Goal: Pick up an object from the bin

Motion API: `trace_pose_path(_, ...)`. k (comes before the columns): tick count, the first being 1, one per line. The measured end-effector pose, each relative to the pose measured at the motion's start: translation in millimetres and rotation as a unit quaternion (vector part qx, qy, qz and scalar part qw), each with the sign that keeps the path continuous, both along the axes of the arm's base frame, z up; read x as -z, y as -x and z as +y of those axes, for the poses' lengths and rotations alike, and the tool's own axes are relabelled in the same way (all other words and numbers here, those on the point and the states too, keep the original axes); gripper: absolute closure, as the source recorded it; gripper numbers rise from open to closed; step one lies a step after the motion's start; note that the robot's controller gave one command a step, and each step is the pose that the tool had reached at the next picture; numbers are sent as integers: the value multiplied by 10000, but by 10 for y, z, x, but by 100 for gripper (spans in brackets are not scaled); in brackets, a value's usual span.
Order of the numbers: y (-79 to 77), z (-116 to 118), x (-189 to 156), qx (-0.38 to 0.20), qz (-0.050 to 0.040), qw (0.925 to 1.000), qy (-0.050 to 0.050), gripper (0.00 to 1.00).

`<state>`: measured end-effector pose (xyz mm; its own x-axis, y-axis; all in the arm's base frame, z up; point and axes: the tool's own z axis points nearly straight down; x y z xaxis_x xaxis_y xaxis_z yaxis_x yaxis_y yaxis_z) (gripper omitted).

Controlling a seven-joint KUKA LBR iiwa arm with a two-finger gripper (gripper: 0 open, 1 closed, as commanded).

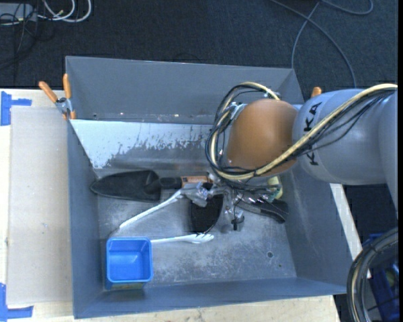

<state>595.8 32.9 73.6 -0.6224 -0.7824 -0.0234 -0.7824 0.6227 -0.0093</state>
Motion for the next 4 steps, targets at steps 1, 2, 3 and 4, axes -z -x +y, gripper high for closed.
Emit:
trace_pose_path(1,113,-29,-10,-1753,-13,9845,68,100)
trace_pose_path(2,113,-30,-11,-1746,-12,9846,67,100)
trace_pose_path(3,109,-27,-45,-1730,-17,9849,62,100)
trace_pose_path(4,141,-17,-452,-1723,32,9850,52,100)
